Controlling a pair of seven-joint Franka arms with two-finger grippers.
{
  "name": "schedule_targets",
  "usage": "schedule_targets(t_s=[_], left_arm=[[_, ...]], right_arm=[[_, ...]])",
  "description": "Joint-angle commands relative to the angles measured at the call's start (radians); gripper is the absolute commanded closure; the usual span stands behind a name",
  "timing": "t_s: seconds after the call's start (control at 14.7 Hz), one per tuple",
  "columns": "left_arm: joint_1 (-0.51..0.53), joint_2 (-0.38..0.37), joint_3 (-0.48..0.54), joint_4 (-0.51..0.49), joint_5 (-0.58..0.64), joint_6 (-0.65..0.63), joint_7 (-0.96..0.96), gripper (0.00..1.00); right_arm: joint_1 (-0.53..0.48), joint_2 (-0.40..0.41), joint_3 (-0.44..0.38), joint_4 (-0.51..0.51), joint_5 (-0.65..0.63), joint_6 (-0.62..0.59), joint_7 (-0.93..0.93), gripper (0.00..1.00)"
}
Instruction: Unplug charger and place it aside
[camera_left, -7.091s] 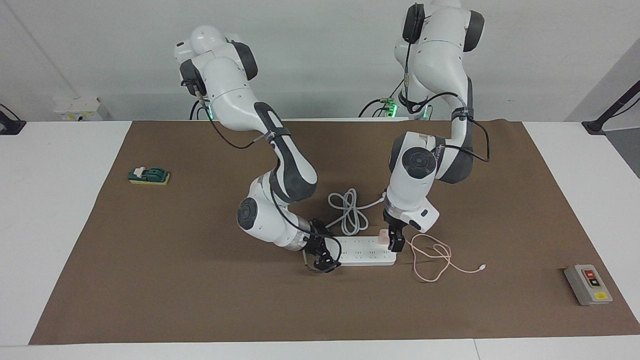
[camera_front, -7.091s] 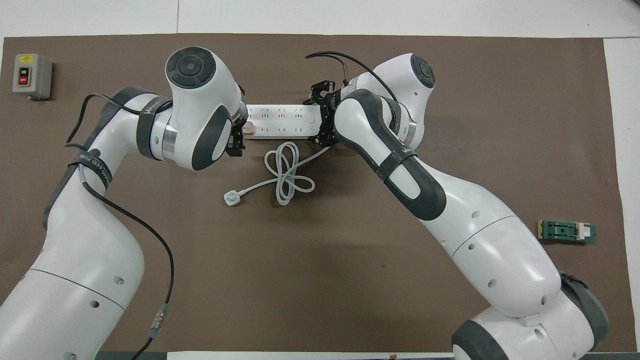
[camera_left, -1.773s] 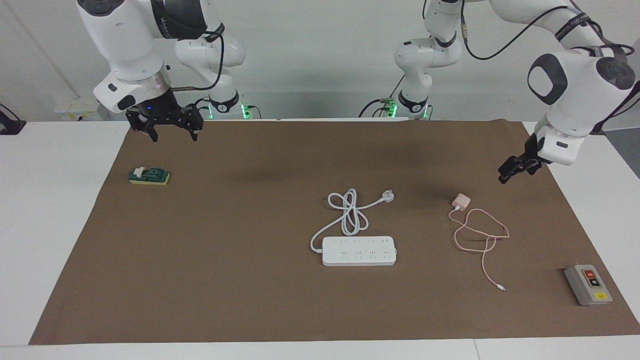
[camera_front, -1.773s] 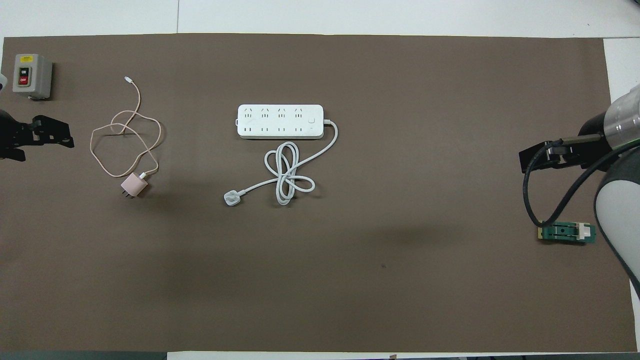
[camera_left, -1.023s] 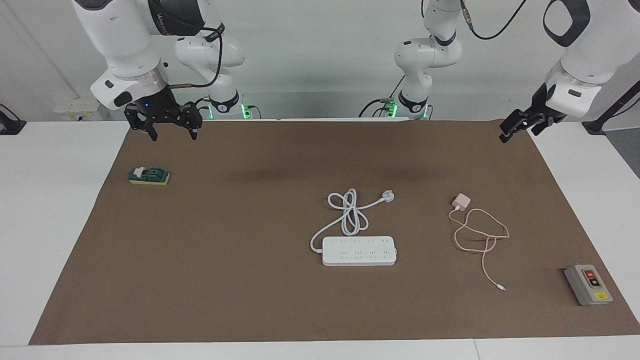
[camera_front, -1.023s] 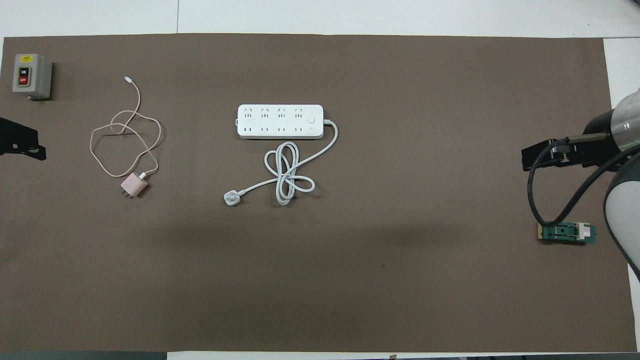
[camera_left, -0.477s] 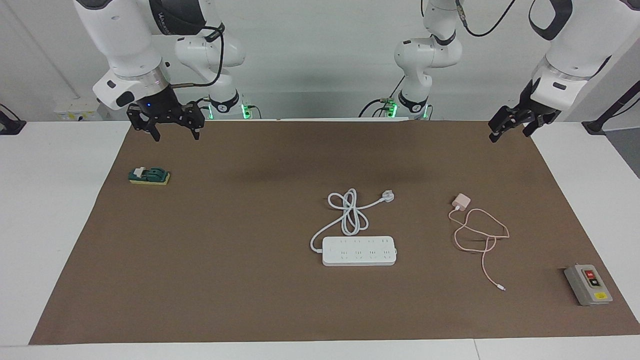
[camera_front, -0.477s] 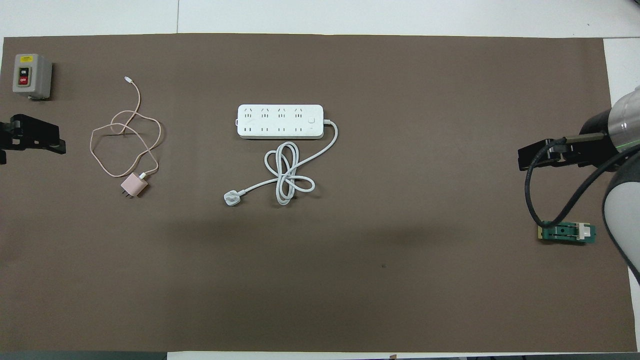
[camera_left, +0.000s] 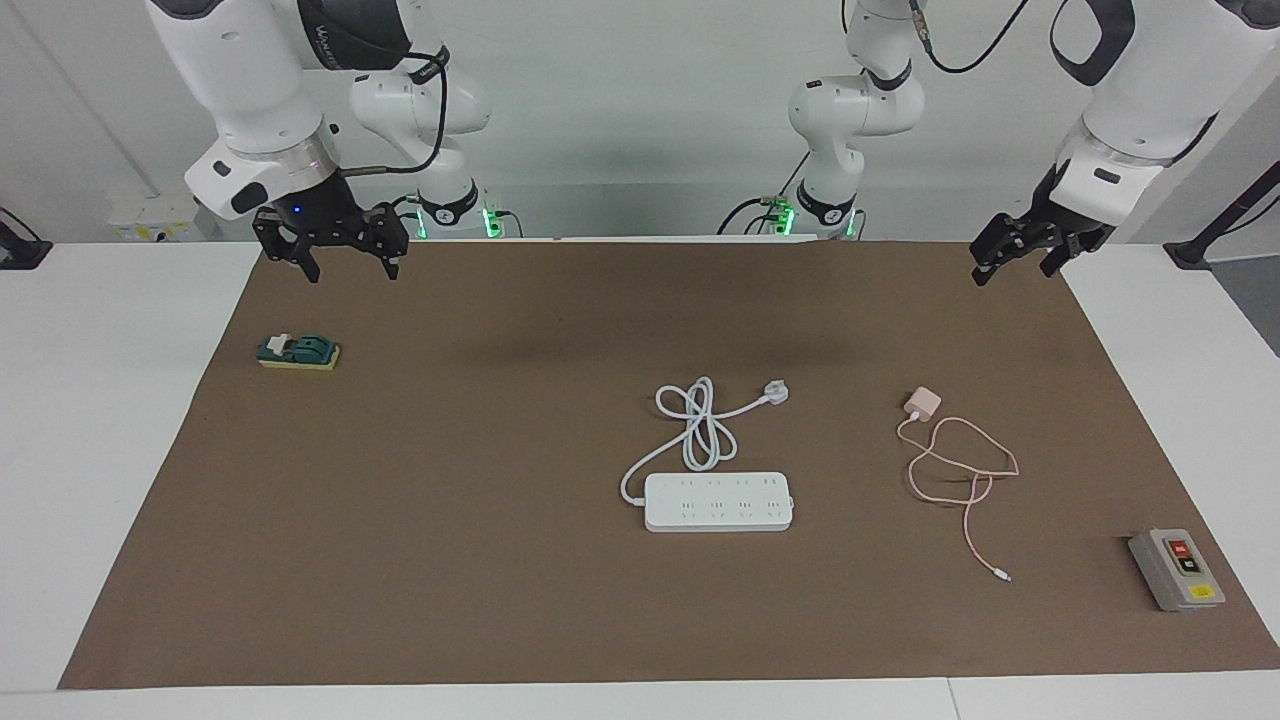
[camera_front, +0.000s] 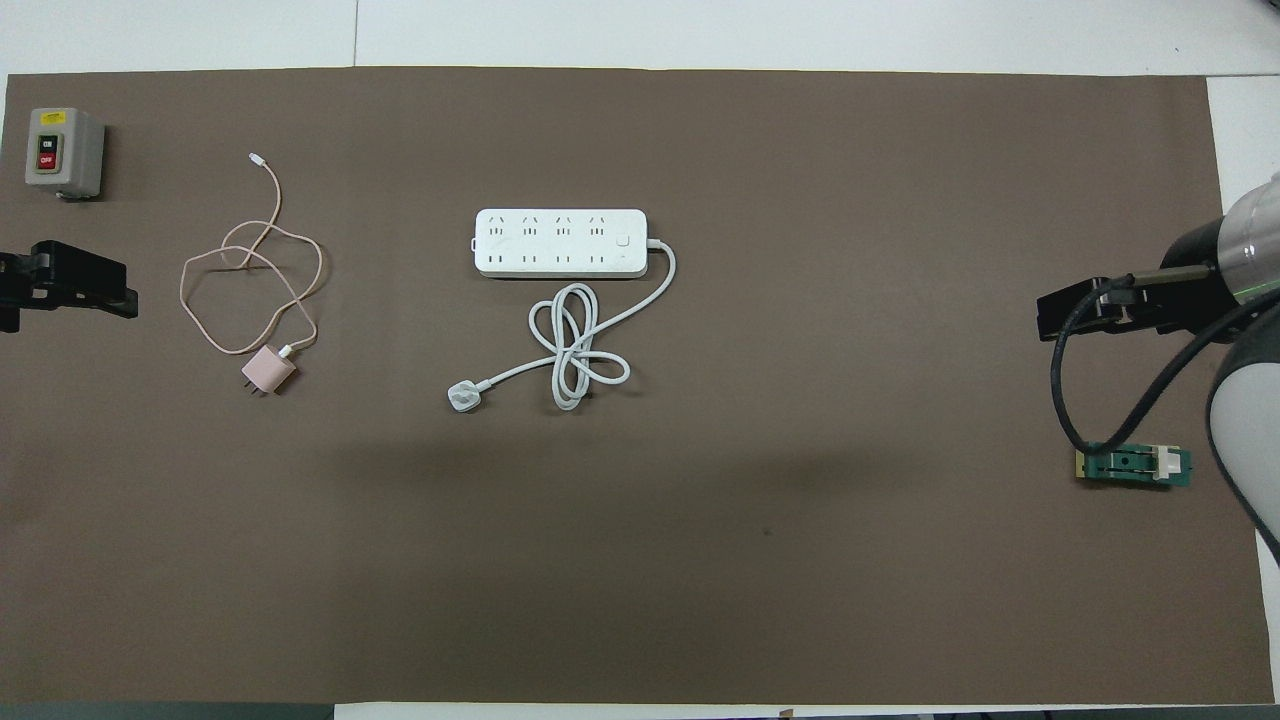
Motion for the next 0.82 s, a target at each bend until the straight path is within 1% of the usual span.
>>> schedule_targets(t_s=[0.0, 0.75], left_arm=[[-0.021, -0.024, 0.013, -0.014, -0.001, -0.016, 0.041, 0.0], [-0.021, -0.026, 0.013, -0.017, -0.001, -0.01, 0.043, 0.0]], right_arm=[[-0.019, -0.022, 0.007, -0.025, 0.02, 0.015, -0.014, 0.0], [-0.013, -0.022, 0.007, -0.025, 0.02, 0.017, -0.014, 0.0]])
